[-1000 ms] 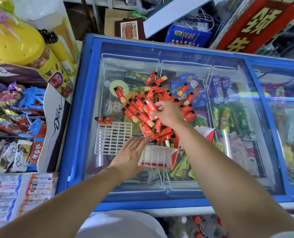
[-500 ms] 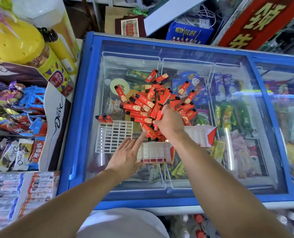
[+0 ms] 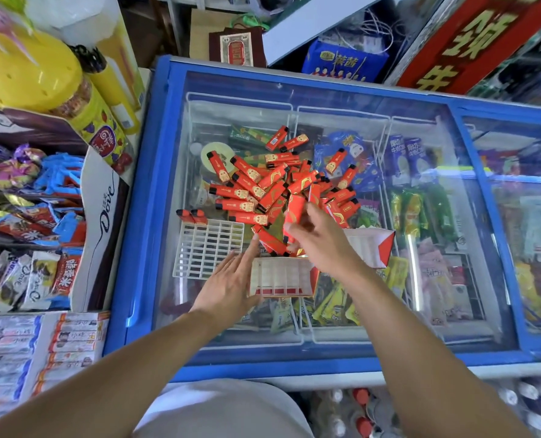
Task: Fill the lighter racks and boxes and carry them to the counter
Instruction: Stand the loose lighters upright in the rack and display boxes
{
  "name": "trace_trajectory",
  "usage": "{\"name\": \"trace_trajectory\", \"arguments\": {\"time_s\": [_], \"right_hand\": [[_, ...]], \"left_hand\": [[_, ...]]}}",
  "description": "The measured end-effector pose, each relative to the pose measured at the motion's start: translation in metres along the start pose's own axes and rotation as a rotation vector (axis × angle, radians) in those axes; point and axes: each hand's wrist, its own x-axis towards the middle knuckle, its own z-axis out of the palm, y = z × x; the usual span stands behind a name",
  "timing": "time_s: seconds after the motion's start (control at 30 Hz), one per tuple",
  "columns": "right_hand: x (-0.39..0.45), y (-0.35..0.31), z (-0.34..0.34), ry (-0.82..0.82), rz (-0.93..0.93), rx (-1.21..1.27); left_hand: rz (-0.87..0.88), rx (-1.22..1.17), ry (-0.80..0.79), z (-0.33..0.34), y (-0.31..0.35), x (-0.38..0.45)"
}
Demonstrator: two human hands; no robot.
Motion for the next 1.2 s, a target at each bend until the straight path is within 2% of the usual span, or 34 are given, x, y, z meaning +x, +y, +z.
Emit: {"name": "trace_trajectory", "arguments": {"time_s": [0.17, 0.23, 0.3, 0.43, 0.53, 0.7, 0.9, 1.2], "right_hand": [[-0.041, 0.006, 0.007, -0.182, -0.018, -0.330], [-0.048, 0.013, 0.016, -0.167, -0.070, -0.513], [-0.049, 0.023, 0.026, -0.056, -0.104, -0.655], [-0.041, 0.041, 0.047, 0.124, -0.069, -0.589], [-0.036, 0.047, 0.060, 0.196, -0.126, -0.691], [-0.033, 0.052, 0.074, 0.242, -0.282, -0.754], [-0.029, 0.062, 0.082, 0.340, -0.330, -0.694], [-0.031, 0.065, 0.079, 0.415, -0.437, -0.757]], "left_hand": [[0.098, 0.047, 0.062, 0.002, -0.009, -0.004], [0.099, 0.070, 0.050, 0.004, -0.014, -0.003], [0.089, 0.075, 0.028, 0.005, -0.018, -0.001], [0.083, 0.069, 0.034, 0.009, -0.023, 0.005], [0.063, 0.057, 0.041, 0.015, -0.032, 0.007], [0.044, 0.017, 0.055, 0.021, -0.038, 0.008], [0.064, 0.010, 0.099, 0.019, -0.034, 0.006], [0.055, 0.023, 0.074, 0.019, -0.033, 0.006]]}}
